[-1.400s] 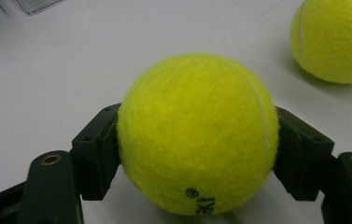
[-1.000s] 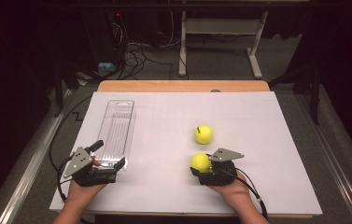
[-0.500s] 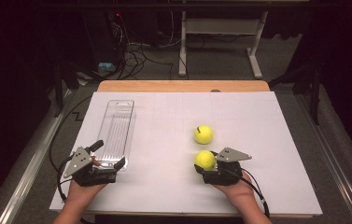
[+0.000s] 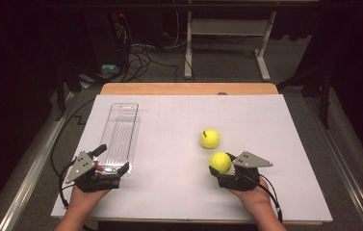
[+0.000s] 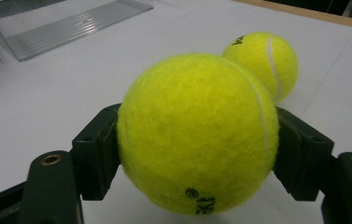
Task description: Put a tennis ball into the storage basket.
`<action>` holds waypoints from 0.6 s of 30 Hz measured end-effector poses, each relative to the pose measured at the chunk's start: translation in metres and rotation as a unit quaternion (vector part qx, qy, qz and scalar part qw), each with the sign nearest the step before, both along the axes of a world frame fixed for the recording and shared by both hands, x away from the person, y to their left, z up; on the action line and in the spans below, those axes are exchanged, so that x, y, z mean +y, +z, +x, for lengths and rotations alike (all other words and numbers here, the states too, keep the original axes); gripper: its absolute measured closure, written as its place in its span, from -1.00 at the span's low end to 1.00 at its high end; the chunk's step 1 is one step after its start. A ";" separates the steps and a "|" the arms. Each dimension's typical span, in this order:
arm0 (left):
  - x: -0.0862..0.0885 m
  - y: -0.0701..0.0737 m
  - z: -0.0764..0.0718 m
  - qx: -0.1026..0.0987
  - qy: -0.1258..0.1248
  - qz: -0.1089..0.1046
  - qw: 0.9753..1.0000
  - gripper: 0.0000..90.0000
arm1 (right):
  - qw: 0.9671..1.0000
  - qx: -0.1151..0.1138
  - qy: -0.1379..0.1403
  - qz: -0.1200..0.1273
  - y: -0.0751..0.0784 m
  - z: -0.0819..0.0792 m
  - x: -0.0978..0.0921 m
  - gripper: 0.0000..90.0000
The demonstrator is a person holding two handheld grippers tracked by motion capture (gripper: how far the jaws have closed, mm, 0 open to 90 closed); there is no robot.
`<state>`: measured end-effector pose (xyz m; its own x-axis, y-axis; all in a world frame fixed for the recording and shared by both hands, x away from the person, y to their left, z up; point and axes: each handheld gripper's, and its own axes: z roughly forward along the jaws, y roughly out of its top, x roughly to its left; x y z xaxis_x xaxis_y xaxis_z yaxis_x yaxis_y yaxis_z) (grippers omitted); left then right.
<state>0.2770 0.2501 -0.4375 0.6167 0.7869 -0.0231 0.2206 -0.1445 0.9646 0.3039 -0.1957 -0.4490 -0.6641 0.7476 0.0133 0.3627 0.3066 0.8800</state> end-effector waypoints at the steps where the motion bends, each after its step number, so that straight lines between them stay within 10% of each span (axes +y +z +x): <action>1: 0.000 0.000 0.000 0.000 0.000 0.000 1.000 -0.98 | 1.000 0.001 -0.001 0.001 0.000 0.000 -0.001 -0.40; 18: -0.014 0.004 -0.005 0.001 -0.031 0.000 1.000 -0.98 | 1.000 0.005 0.001 -0.009 -0.002 0.000 0.000 -0.40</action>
<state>0.2719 0.2363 -0.4332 0.6649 0.7465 -0.0243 0.2128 -0.1581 0.9642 0.3040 -0.1957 -0.4510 -0.6655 0.7464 0.0069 0.3705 0.3223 0.8711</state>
